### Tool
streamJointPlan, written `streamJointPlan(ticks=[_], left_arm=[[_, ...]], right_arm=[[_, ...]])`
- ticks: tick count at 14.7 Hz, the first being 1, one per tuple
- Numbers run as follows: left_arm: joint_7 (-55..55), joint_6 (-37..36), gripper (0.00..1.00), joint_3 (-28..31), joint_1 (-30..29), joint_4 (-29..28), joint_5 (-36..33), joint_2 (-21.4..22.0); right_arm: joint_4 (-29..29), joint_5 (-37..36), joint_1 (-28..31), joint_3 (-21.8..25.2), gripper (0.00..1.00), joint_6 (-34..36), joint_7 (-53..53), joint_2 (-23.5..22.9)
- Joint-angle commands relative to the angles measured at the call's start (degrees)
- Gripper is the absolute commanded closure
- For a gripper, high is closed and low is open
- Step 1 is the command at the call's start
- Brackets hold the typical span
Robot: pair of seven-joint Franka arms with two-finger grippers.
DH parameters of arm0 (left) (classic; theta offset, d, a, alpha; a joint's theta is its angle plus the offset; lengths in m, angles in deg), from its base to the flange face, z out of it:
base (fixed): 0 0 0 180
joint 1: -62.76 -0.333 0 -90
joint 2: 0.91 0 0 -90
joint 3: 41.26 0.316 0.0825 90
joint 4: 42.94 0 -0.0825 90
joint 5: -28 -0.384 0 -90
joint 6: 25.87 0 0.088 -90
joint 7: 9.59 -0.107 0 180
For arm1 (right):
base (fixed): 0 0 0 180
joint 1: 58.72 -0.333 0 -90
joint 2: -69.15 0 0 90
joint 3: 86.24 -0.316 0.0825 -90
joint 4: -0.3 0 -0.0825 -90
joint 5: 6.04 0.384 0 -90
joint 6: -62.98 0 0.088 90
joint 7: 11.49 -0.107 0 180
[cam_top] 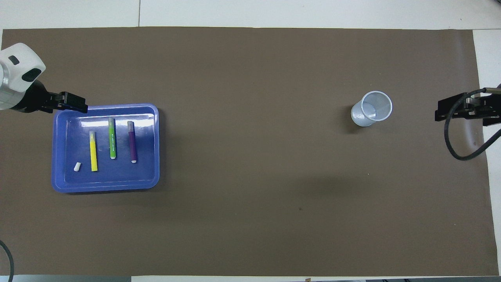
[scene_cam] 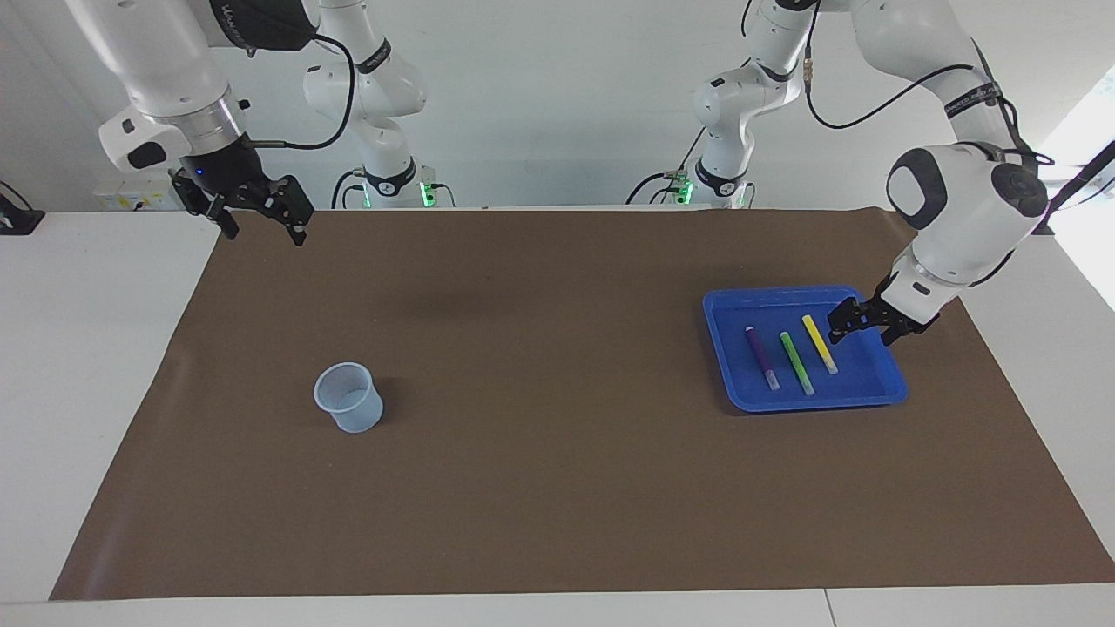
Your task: Right arm passes pens to left for tray arrangement
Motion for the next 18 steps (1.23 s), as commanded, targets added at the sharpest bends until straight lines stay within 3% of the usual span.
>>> streamJointPlan(ticks=[1, 4, 6, 8, 9, 11, 18], left_arm=[[3.6, -8.5, 0.00, 0.2, 3.2, 7.1, -4.2, 0.0], [3.7, -19.0, 0.00, 0.0, 3.8, 11.7, -3.8, 2.4], [3.6, -23.3, 0.00, 0.2, 3.9, 12.5, -3.8, 6.4], [3.1, -23.9, 0.00, 2.2, 5.9, 9.7, -3.7, 10.5], [3.0, -23.3, 0.00, 6.1, 9.4, 7.4, -3.7, 12.4], [2.2, -17.9, 0.00, 11.6, 14.1, 1.3, -3.7, 15.2], [3.4, -16.0, 0.00, 10.3, 15.5, 5.1, -3.7, 10.8]], right_arm=[[1.0, -0.6, 0.8, -0.4, 0.00, 1.5, 1.4, -0.1], [0.6, -0.6, 0.8, -0.4, 0.00, 1.4, 1.1, 0.0], [0.5, -0.5, 1.0, -0.3, 0.00, 1.4, 1.2, 0.2], [0.4, -0.3, 1.1, -0.3, 0.00, 1.4, 1.2, 0.2], [0.4, -0.3, 1.1, -0.3, 0.00, 1.4, 1.2, 0.2], [0.4, -0.3, 1.1, -0.3, 0.00, 1.4, 1.2, 0.2], [0.4, -0.2, 1.1, -0.3, 0.00, 1.4, 1.2, 0.2]])
